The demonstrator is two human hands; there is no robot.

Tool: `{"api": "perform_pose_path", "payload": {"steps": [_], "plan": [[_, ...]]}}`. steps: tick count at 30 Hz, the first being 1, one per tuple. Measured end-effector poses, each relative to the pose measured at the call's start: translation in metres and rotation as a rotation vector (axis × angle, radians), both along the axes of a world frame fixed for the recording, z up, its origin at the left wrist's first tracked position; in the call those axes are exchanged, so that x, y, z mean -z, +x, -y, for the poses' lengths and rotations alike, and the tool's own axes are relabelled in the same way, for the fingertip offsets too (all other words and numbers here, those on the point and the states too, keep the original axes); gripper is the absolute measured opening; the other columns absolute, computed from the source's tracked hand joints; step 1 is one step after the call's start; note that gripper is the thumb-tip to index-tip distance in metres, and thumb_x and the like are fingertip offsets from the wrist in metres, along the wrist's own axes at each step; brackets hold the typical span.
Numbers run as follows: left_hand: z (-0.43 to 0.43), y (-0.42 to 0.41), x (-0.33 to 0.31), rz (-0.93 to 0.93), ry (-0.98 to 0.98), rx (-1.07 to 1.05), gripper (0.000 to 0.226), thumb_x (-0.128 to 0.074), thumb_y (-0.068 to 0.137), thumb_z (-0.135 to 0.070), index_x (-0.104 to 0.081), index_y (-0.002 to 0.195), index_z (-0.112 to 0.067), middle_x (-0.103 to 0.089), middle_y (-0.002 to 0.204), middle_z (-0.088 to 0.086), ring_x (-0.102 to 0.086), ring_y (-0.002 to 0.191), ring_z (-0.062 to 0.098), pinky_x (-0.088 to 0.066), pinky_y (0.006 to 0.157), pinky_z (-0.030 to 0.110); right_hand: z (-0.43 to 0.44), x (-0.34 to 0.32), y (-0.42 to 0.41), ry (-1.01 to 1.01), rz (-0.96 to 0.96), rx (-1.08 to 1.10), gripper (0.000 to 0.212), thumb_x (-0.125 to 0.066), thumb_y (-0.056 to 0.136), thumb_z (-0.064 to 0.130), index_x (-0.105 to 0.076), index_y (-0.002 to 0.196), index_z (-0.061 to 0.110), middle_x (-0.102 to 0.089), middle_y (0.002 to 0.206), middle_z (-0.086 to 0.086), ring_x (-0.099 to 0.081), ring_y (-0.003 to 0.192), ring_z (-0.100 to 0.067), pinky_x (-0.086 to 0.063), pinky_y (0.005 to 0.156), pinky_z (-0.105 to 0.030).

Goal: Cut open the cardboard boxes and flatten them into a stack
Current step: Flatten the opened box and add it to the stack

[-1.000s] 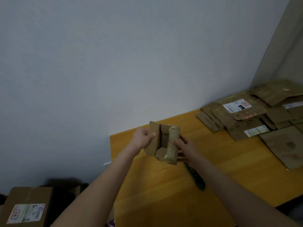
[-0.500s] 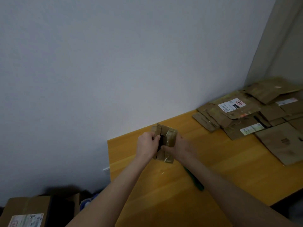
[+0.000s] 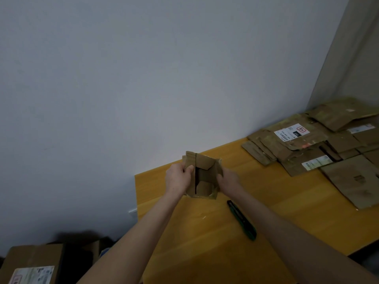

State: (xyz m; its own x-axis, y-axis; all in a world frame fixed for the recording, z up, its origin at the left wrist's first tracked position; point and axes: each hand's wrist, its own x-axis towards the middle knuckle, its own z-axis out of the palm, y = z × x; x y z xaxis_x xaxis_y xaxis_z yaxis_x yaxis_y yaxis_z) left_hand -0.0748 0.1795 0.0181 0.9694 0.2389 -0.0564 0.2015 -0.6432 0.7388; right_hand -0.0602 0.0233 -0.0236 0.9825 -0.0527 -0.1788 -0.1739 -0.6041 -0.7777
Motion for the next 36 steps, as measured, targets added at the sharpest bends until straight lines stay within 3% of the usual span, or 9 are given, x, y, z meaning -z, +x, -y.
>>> {"api": "perform_pose_path", "payload": {"steps": [6, 12, 16, 18, 22, 26, 29, 32, 36], "plan": [[-0.017, 0.002, 0.001, -0.092, -0.266, -0.015, 0.027, -0.053, 0.099, -0.023, -0.059, 0.075, -0.010, -0.064, 0.081, 0.008, -0.059, 0.077, 0.023, -0.049, 0.073, 0.037, 0.014, 0.003, 0.004, 0.378, -0.085, 0.143, 0.030, -0.053, 0.097, 0.021, -0.057, 0.123, 0.008, -0.060, 0.116, -0.010, -0.055, 0.096, -0.020, -0.050, 0.081, -0.035], [-0.026, -0.001, 0.000, -0.136, -0.449, 0.055, 0.024, -0.053, 0.099, -0.019, -0.064, 0.080, -0.010, -0.068, 0.082, 0.008, -0.064, 0.078, 0.021, -0.054, 0.072, 0.036, 0.021, 0.006, 0.006, 0.316, 0.002, 0.135, 0.040, -0.051, 0.098, 0.023, -0.050, 0.135, 0.005, -0.056, 0.130, -0.015, -0.053, 0.116, -0.028, -0.047, 0.094, -0.040], [-0.021, 0.000, -0.004, -0.134, -0.377, 0.070, 0.026, -0.057, 0.097, -0.018, -0.061, 0.072, -0.011, -0.069, 0.085, 0.015, -0.067, 0.085, 0.030, -0.055, 0.079, 0.045, 0.016, 0.000, 0.013, -0.067, 0.139, 0.090, 0.067, -0.058, 0.094, 0.016, -0.021, 0.150, 0.019, -0.049, 0.137, -0.007, -0.050, 0.120, -0.028, -0.045, 0.089, -0.036], [-0.011, 0.000, -0.009, -0.115, -0.272, 0.113, 0.025, -0.059, 0.096, -0.019, -0.063, 0.072, -0.012, -0.070, 0.089, 0.019, -0.068, 0.087, 0.032, -0.058, 0.078, 0.046, 0.014, -0.003, 0.017, -0.447, 0.283, -0.029, 0.089, -0.065, 0.089, 0.022, -0.003, 0.153, 0.026, -0.032, 0.151, -0.006, -0.032, 0.137, -0.029, -0.036, 0.104, -0.040], [0.005, -0.002, -0.018, -0.111, -0.145, 0.224, 0.029, -0.060, 0.094, -0.022, -0.065, 0.082, 0.004, -0.070, 0.087, 0.022, -0.070, 0.081, 0.031, -0.059, 0.074, 0.045, 0.014, -0.003, 0.019, -0.829, 0.270, -0.230, 0.087, -0.059, 0.085, 0.055, -0.016, 0.152, 0.018, -0.022, 0.157, -0.008, -0.010, 0.145, -0.035, -0.012, 0.115, -0.051], [0.005, -0.001, -0.025, -0.126, -0.061, 0.315, 0.028, -0.058, 0.095, -0.023, -0.062, 0.079, -0.001, -0.065, 0.077, 0.017, -0.066, 0.073, 0.028, -0.057, 0.069, 0.039, 0.015, -0.003, 0.015, -0.826, 0.331, -0.218, 0.072, -0.049, 0.090, 0.051, -0.028, 0.146, 0.011, -0.049, 0.133, -0.007, -0.050, 0.115, -0.027, -0.041, 0.089, -0.039], [-0.013, 0.005, -0.024, -0.118, 0.137, 0.359, 0.027, -0.054, 0.097, -0.025, -0.063, 0.080, -0.006, -0.064, 0.081, 0.018, -0.060, 0.079, 0.031, -0.050, 0.075, 0.042, 0.021, -0.005, 0.012, -0.546, 0.241, -0.364, 0.037, -0.034, 0.099, 0.042, -0.049, 0.127, 0.022, -0.060, 0.098, 0.000, -0.059, 0.085, -0.024, -0.049, 0.068, -0.034], [-0.027, 0.010, -0.019, -0.114, 0.199, 0.368, 0.026, -0.052, 0.098, -0.027, -0.066, 0.090, -0.007, -0.069, 0.090, 0.014, -0.063, 0.087, 0.029, -0.052, 0.083, 0.046, 0.022, -0.006, 0.008, -0.252, 0.211, -0.297, 0.037, -0.034, 0.102, 0.040, -0.055, 0.076, 0.024, -0.052, 0.068, 0.008, -0.050, 0.061, -0.012, -0.038, 0.052, -0.026], [-0.033, 0.009, -0.005, 0.061, 0.134, 0.054, 0.024, -0.059, 0.094, -0.035, -0.070, 0.112, -0.023, -0.071, 0.108, -0.001, -0.063, 0.097, 0.015, -0.052, 0.081, 0.032, 0.007, -0.009, -0.003, -0.277, 0.289, -0.164, 0.040, -0.036, 0.102, 0.031, -0.046, 0.065, 0.021, -0.047, 0.060, 0.007, -0.040, 0.051, -0.007, -0.025, 0.045, -0.022]]}}
